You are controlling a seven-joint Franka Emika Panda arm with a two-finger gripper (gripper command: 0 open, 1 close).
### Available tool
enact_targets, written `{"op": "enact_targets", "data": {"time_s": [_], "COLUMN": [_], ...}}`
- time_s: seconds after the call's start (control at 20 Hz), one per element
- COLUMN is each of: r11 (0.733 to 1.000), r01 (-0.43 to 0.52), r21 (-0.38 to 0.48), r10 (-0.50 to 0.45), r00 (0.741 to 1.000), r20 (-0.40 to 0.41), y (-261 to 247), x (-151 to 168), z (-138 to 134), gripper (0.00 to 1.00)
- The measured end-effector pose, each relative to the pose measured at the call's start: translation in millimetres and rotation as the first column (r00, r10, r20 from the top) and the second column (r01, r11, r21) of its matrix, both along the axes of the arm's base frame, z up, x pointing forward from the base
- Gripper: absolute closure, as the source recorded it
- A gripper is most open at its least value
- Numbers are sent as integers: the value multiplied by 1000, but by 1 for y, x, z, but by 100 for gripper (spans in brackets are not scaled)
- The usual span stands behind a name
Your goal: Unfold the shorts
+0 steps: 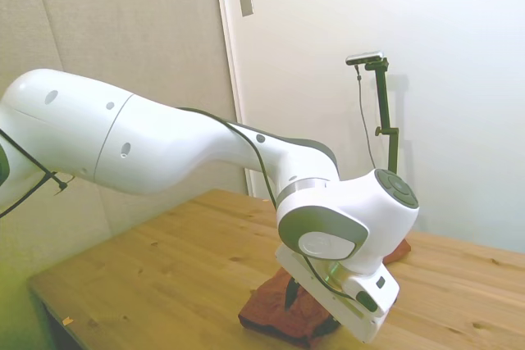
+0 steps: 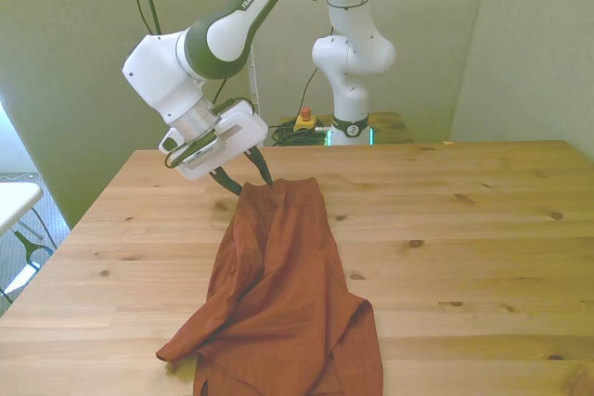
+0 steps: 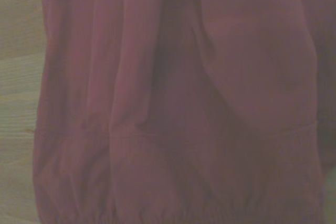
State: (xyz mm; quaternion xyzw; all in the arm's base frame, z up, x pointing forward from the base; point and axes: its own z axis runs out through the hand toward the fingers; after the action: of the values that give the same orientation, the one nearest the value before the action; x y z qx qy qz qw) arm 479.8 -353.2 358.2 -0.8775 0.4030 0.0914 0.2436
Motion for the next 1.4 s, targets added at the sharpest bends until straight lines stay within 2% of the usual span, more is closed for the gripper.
{"op": "enact_targets", "data": {"time_s": [0.5, 0.85, 1.1, 1.4], "r11": [1000, 999, 994, 967], "r01": [9, -19, -103, -254], "r21": [11, 38, 31, 22], "r10": [-9, 19, 102, 251], "r00": [1000, 1000, 993, 964], "r20": [-8, -5, 52, 88], "y": [-9, -2, 40, 131], "x": [-5, 0, 24, 39], "z": [-1, 13, 51, 85], "gripper": [100, 100, 100, 100]}}
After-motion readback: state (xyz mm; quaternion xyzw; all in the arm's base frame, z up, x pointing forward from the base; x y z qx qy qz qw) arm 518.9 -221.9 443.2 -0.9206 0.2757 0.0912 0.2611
